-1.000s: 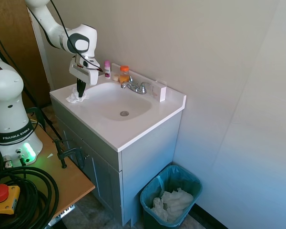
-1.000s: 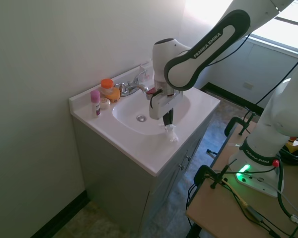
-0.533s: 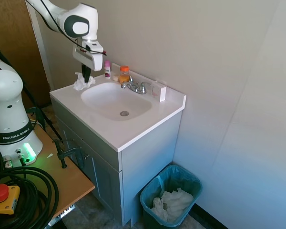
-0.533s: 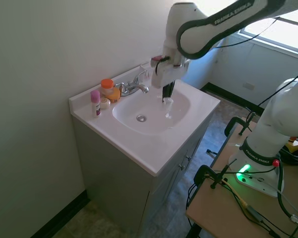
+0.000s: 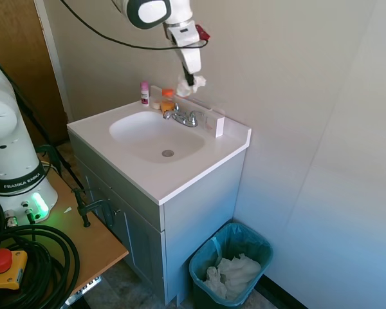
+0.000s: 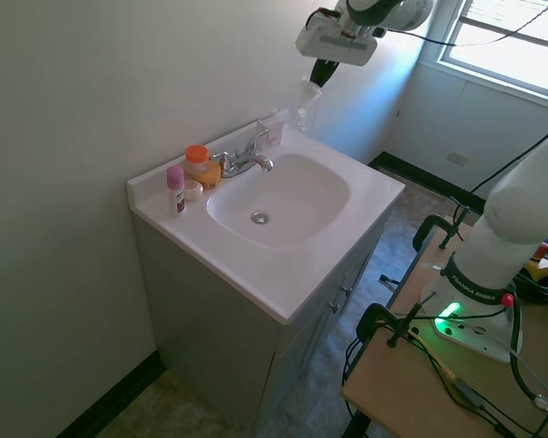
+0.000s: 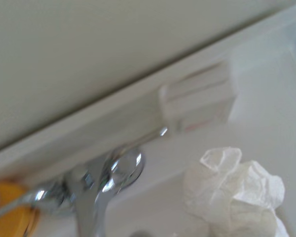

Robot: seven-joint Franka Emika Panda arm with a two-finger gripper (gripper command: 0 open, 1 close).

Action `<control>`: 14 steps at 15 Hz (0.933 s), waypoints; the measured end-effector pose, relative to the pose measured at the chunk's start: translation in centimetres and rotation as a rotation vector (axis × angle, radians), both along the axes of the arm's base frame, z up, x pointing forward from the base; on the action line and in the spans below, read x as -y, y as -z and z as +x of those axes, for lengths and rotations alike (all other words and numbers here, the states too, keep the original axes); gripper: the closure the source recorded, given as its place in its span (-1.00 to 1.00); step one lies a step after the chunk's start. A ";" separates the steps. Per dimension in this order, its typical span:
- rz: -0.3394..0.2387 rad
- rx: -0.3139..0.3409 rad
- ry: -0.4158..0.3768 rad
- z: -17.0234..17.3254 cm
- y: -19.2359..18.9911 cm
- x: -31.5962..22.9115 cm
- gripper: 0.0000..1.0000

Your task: Throw the tissue in the trash bin

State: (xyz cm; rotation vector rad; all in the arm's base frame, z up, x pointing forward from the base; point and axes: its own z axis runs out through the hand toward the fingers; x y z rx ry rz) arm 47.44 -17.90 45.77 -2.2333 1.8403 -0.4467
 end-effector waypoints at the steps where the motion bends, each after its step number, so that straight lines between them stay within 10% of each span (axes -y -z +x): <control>1: -0.004 0.014 0.070 -0.2 0.8 3.6 1.00; 9: -0.038 -0.065 0.592 0.7 14.2 20.8 1.00; 13: -0.062 -0.186 0.670 2.8 22.0 23.5 1.00; 14: -0.053 -0.209 0.676 2.9 23.6 24.0 -1.00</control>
